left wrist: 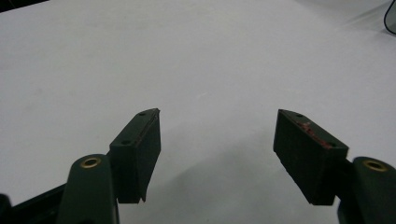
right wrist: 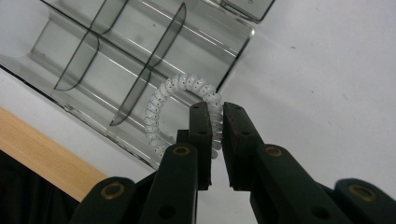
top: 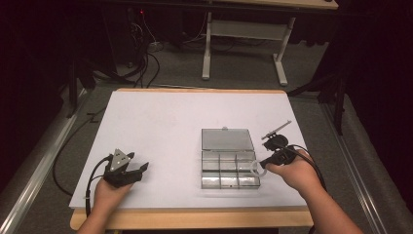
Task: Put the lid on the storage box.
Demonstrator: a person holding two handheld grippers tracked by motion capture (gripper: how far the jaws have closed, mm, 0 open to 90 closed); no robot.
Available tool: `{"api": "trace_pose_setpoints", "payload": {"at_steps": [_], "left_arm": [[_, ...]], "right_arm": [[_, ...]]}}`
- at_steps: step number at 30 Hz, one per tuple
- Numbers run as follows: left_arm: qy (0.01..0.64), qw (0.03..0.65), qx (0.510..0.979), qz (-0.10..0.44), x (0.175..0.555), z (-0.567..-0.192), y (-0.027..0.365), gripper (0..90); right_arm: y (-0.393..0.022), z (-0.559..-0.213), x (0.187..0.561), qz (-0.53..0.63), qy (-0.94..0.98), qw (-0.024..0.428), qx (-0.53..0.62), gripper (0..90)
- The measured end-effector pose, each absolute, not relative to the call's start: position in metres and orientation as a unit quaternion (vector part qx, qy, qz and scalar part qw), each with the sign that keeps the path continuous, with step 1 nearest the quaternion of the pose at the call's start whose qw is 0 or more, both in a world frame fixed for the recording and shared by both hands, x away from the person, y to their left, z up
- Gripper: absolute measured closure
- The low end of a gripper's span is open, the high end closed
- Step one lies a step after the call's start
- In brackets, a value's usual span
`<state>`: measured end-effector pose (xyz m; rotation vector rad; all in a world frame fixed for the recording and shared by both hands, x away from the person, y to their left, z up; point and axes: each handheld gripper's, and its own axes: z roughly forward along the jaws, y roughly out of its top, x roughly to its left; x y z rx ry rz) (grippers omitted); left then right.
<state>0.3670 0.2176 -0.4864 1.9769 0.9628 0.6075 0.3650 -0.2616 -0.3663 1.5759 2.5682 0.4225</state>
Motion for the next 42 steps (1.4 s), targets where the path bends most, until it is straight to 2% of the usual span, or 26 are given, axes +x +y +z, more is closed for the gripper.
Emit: {"api": "trace_pose_setpoints", "payload": {"at_steps": [23,42], "left_arm": [[0.387,0.421,0.786,0.236,0.368,-0.486,0.219,32.0],[0.388,0.427,0.783,0.232,0.368,-0.486,0.220,31.8]], "right_arm": [[-0.212,-0.367,0.373,0.148,0.862,0.043,0.482,83.2],[-0.177,-0.384,0.377,0.143,0.880,0.029,0.452,83.2]]}}
